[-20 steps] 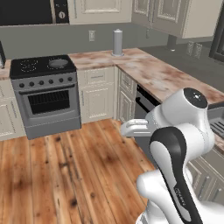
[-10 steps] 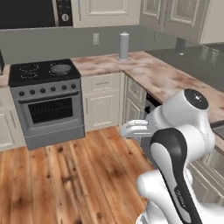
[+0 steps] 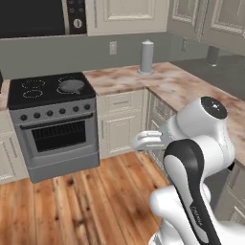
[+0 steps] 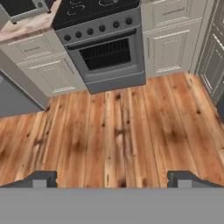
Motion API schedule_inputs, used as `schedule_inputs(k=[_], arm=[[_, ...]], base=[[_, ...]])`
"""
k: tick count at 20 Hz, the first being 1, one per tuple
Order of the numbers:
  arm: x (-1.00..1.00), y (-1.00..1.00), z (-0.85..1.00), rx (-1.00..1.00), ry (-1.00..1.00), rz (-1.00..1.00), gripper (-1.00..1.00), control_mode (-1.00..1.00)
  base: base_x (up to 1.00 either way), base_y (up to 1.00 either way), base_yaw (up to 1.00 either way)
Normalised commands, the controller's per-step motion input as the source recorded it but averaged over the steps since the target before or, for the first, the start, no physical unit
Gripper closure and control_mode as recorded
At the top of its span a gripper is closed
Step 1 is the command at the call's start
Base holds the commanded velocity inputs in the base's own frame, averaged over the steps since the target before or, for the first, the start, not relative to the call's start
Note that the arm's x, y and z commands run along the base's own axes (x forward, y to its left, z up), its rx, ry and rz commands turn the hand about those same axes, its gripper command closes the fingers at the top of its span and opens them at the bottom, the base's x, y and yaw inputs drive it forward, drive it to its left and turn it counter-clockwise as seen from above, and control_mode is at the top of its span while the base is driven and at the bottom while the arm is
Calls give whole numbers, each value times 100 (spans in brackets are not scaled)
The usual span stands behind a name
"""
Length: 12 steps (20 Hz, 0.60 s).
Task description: Move the pot and pan from the stove into the sink.
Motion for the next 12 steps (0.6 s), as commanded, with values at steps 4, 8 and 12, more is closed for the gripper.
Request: schedule_inputs(k=[4, 8, 12], arm=[[0, 0, 0, 0, 0, 0, -100, 100], [0, 0, 0, 0, 0, 0, -100, 100], [0, 0, 0, 0, 0, 0, -100, 100]], base=[[82, 0, 1], [78, 0, 1], [77, 0, 1]])
